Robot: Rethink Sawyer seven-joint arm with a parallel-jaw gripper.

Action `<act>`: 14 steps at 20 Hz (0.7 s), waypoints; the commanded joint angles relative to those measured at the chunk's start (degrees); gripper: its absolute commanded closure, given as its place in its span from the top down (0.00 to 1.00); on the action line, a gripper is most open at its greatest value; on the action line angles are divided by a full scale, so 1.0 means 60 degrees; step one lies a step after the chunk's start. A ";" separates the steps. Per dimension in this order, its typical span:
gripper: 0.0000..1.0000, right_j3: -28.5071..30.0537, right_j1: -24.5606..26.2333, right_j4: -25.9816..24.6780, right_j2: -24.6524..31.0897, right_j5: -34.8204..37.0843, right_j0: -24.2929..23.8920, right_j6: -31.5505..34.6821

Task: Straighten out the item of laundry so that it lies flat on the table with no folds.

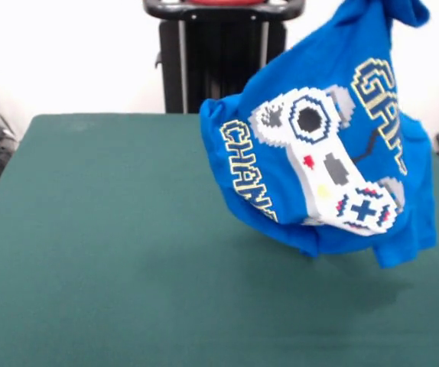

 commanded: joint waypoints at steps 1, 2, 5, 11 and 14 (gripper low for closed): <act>0.00 0.2007 -0.0540 0.1121 0.0489 0.0920 -0.0740 -0.0217; 0.00 0.2273 -0.0659 0.1428 0.0722 0.0645 -0.0992 -0.0645; 0.00 0.2825 -0.0913 0.2144 0.1383 -0.0047 -0.1607 -0.1581; 0.00 0.2848 -0.0922 0.2376 0.2534 -0.0823 -0.2517 -0.2224; 0.00 0.2352 -0.0858 0.1918 0.2584 -0.0377 -0.2663 -0.1888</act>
